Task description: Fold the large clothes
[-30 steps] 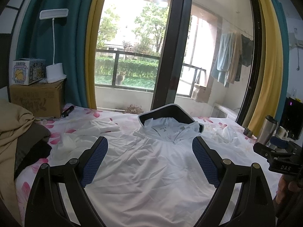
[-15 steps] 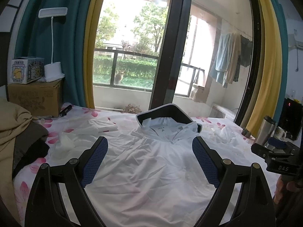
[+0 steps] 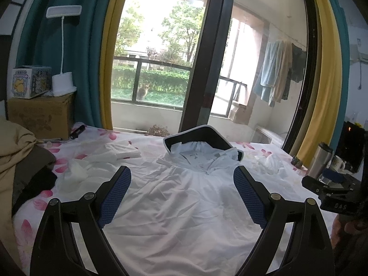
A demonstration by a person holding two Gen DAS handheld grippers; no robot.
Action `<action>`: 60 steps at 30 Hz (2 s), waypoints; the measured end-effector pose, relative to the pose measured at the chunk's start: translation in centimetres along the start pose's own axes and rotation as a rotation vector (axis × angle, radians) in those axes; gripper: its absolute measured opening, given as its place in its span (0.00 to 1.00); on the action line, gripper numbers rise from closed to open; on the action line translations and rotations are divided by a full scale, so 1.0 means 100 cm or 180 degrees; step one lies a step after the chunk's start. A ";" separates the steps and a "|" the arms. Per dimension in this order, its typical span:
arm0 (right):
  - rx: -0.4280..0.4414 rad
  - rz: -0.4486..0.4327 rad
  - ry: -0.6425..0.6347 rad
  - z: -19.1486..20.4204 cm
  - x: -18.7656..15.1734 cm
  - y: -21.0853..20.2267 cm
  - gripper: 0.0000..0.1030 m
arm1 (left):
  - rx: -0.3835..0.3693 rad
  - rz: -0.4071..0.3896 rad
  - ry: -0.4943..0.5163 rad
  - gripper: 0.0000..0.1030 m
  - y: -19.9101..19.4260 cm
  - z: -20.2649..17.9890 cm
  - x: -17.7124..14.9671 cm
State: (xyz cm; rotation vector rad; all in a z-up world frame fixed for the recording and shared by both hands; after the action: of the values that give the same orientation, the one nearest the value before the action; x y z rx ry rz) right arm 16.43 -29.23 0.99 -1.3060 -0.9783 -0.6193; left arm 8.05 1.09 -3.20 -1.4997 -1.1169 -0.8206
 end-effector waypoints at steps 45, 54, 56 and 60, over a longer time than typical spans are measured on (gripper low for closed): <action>-0.0031 0.0923 -0.0215 -0.117 0.012 0.187 0.65 | -0.0091 0.1010 0.0155 0.90 0.183 -0.017 -0.010; -0.0046 0.1327 -0.0367 -0.130 -0.019 0.227 0.24 | -0.0160 0.1201 0.0090 0.89 0.206 -0.009 -0.026; -0.0014 0.1343 -0.0390 -0.129 -0.022 0.227 0.14 | -0.0161 0.1215 0.0084 0.89 0.207 -0.008 -0.027; 0.0016 0.1250 -0.0400 -0.125 -0.012 0.220 0.04 | -0.0170 0.1202 0.0092 0.84 0.203 -0.005 -0.024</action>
State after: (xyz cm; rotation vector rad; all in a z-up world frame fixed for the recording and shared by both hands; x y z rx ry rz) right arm 37.35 -37.29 -10.78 -1.4957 -0.7913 -0.2354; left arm 26.36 -0.37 -12.10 -1.6712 -0.7607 -0.6103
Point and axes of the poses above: each gripper's, at about its wrist camera, not at the fingertips, and y roughly the way its jaws point, z to its left, x to its top, the point moved 9 cm from there along y, roughly the way its jaws point, and after that the axes turned 1 degree about -y, right-handed, at the moved point
